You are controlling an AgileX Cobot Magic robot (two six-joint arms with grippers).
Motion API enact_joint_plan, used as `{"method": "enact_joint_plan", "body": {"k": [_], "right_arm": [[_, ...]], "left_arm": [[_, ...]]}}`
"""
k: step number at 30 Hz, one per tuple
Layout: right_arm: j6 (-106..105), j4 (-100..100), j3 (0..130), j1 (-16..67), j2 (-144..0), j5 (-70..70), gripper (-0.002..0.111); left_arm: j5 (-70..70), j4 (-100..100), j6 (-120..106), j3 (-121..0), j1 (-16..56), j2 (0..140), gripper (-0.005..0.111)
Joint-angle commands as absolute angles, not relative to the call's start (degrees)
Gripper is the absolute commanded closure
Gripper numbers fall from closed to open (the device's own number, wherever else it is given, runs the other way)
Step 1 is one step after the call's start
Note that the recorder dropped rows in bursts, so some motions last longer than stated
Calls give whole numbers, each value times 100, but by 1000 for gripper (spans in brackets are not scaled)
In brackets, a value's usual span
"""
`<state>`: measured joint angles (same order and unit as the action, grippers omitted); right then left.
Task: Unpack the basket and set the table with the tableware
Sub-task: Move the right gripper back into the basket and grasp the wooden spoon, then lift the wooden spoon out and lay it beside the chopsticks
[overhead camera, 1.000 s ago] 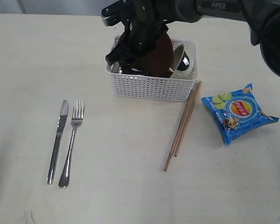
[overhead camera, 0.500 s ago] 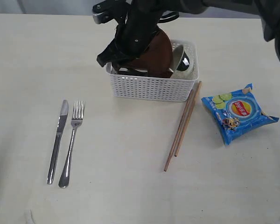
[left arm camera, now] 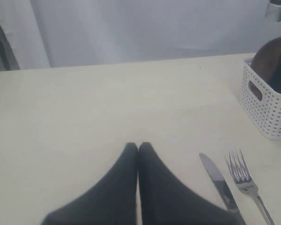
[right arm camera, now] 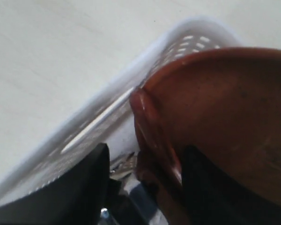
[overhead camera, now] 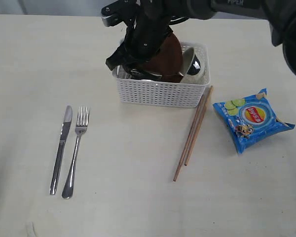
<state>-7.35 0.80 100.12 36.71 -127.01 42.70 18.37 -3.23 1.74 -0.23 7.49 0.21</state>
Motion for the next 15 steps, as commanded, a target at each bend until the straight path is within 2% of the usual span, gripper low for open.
{"method": "enact_joint_plan", "body": {"k": [1, 9, 11, 15], "right_arm": [[-672, 121, 9992, 3673, -12892, 4376, 62], [-644, 64, 9992, 3673, -13015, 4441, 63], [-641, 36, 9992, 3673, -13015, 4441, 73], [-641, -43, 9992, 3673, -13015, 4441, 108]], "left_arm": [[1835, -308, 177, 0, 741, 0, 106], [1835, -308, 177, 0, 741, 0, 106], [1835, -308, 177, 0, 741, 0, 106], [1835, -308, 177, 0, 741, 0, 106]]}}
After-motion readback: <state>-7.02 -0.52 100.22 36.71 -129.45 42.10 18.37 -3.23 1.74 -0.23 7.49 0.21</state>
